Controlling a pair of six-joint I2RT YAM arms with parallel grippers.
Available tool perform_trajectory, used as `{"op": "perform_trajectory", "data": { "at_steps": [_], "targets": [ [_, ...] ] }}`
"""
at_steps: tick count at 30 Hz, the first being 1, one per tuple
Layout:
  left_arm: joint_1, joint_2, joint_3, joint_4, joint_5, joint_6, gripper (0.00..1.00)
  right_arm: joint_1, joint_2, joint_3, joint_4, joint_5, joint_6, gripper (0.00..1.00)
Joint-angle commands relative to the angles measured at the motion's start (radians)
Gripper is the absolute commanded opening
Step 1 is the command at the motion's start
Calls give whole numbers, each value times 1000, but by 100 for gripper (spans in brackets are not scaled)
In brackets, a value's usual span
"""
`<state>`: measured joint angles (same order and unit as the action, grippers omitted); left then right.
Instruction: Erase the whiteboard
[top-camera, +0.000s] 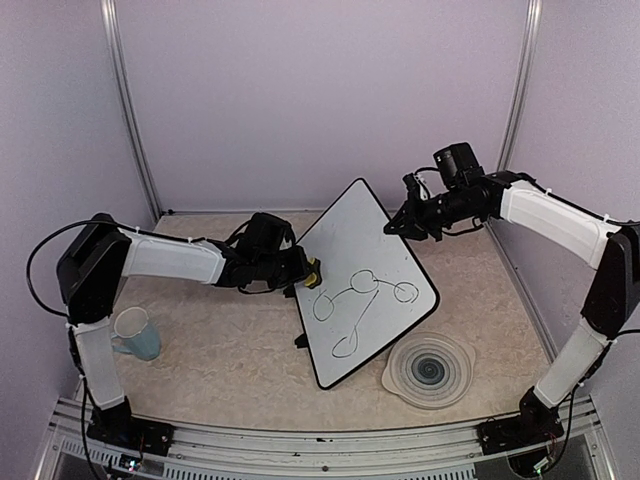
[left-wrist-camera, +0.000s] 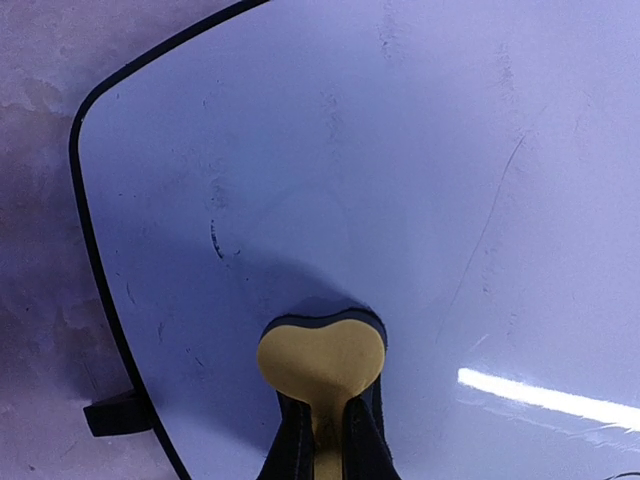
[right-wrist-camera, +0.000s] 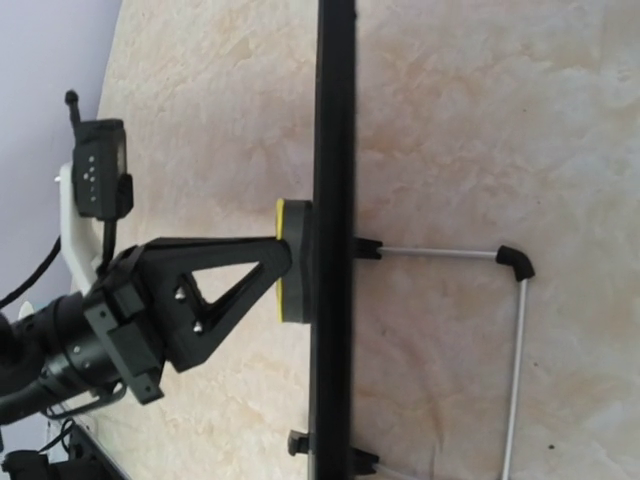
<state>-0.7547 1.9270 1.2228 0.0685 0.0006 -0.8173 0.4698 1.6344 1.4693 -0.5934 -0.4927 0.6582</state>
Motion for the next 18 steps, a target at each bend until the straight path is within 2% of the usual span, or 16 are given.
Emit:
{"op": "perform_trajectory", "data": {
  "at_steps": [1, 3, 8, 11, 13, 18],
  "targets": [
    [-11, 45, -25, -49, 68, 82, 0, 27, 41, 13, 87, -2, -119, 0],
    [-17, 0, -62, -59, 66, 91, 0, 26, 32, 14, 58, -18, -118, 1],
    [-17, -124, -139, -59, 49, 91, 0, 11, 34, 84, -110, -33, -122, 29],
    [-30, -189, -171, -19, 40, 93, 0, 4, 31, 128, -194, -44, -114, 41],
    [-44, -215, -168, -24, 21, 98, 0, 4, 27, 143, -231, -60, -101, 44],
    [-74, -236, -153, -44, 3, 93, 0, 4, 4, 112, -285, -82, -73, 46]
  ]
}}
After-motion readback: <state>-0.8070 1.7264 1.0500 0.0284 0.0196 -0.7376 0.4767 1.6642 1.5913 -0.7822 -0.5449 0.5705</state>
